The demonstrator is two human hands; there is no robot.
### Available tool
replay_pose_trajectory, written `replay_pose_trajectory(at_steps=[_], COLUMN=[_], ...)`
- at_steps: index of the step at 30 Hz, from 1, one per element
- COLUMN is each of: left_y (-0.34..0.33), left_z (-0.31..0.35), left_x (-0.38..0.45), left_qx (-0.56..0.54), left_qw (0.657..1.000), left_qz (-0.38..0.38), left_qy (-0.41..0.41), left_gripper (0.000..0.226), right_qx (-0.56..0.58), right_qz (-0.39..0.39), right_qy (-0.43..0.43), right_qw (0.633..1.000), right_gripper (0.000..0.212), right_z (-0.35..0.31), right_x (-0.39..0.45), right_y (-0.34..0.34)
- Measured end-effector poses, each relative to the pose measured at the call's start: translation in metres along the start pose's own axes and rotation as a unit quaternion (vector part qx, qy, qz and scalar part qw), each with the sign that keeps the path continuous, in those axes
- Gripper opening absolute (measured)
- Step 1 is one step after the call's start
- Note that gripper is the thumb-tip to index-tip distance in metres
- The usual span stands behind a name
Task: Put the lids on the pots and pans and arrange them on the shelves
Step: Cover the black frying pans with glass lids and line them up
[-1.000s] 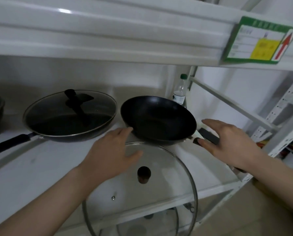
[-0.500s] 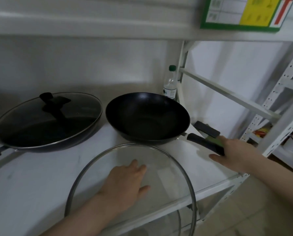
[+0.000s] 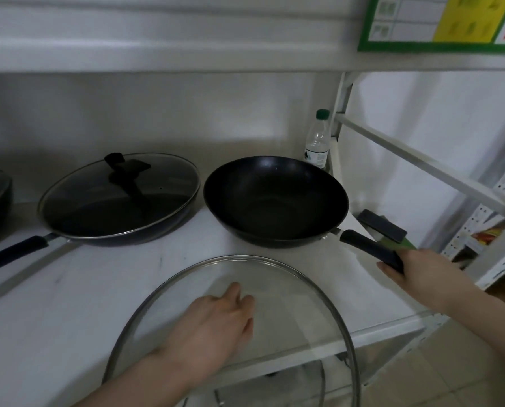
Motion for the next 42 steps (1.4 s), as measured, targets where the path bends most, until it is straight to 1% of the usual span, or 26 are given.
replay_pose_trajectory(at_steps=[2, 4, 6, 10, 17, 20, 22, 25, 27, 33, 36, 39, 42], left_y=[0.015, 0.034, 0.051, 0.077, 0.116, 0.135, 0.146, 0.161, 0.163, 0.147, 0.134, 0.123, 0.103], left_z=[-0.002, -0.005, -0.005, -0.004, -0.014, -0.023, -0.03, -0.041, -0.048, -0.064, -0.071, -0.076, -0.082], left_x=[-0.01, -0.019, -0.027, -0.041, -0.04, -0.027, -0.014, 0.011, 0.033, 0.118, 0.161, 0.197, 0.228], left_qx=[-0.022, -0.031, -0.038, -0.027, -0.011, -0.007, -0.012, -0.019, -0.027, -0.061, -0.075, -0.065, -0.057], left_qw=[1.0, 0.999, 0.998, 0.998, 0.999, 0.998, 0.997, 0.995, 0.994, 0.992, 0.988, 0.986, 0.989], left_qz=[0.009, 0.039, 0.046, 0.046, 0.039, 0.053, 0.068, 0.1, 0.104, 0.098, 0.122, 0.146, 0.123], left_qy=[-0.001, -0.005, -0.011, -0.034, -0.025, -0.019, -0.016, -0.003, 0.014, 0.048, 0.056, 0.053, 0.058], left_gripper=[0.023, 0.022, 0.023, 0.023, 0.024, 0.024, 0.024, 0.022, 0.018, 0.013, 0.011, 0.014, 0.015], right_qx=[0.001, 0.008, 0.015, 0.007, 0.024, 0.034, 0.033, 0.042, 0.048, 0.059, 0.06, 0.065, 0.067], right_qz=[-0.001, -0.001, 0.003, 0.002, -0.002, 0.007, 0.014, -0.011, -0.016, -0.025, -0.022, -0.03, -0.039], right_qy=[-0.004, -0.005, -0.005, -0.017, -0.029, -0.027, -0.023, -0.037, -0.041, -0.039, -0.032, -0.024, -0.03], right_qw=[1.0, 1.0, 1.0, 1.0, 0.999, 0.999, 0.999, 0.998, 0.998, 0.997, 0.997, 0.997, 0.997], right_gripper=[0.026, 0.026, 0.028, 0.031, 0.032, 0.031, 0.029, 0.031, 0.029, 0.031, 0.03, 0.031, 0.031], right_z=[0.0, 0.0, 0.0, -0.001, -0.003, -0.002, -0.002, -0.004, -0.004, -0.007, -0.007, -0.006, -0.005], right_x=[0.0, 0.0, 0.0, -0.002, -0.006, -0.007, -0.008, -0.01, -0.011, -0.014, -0.013, -0.012, -0.012], right_y=[0.0, 0.0, 0.001, 0.004, 0.004, 0.003, 0.004, 0.002, 0.001, 0.003, 0.0, -0.004, -0.007])
Point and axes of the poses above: each hand's wrist, its own x-axis towards the middle knuckle, its own y-axis out of the back of the hand, z = x × y, the point moved 10 cm from there along x, towards the middle knuckle, and after that the axes turned 4 degrees about x, right-handed, at the moved point
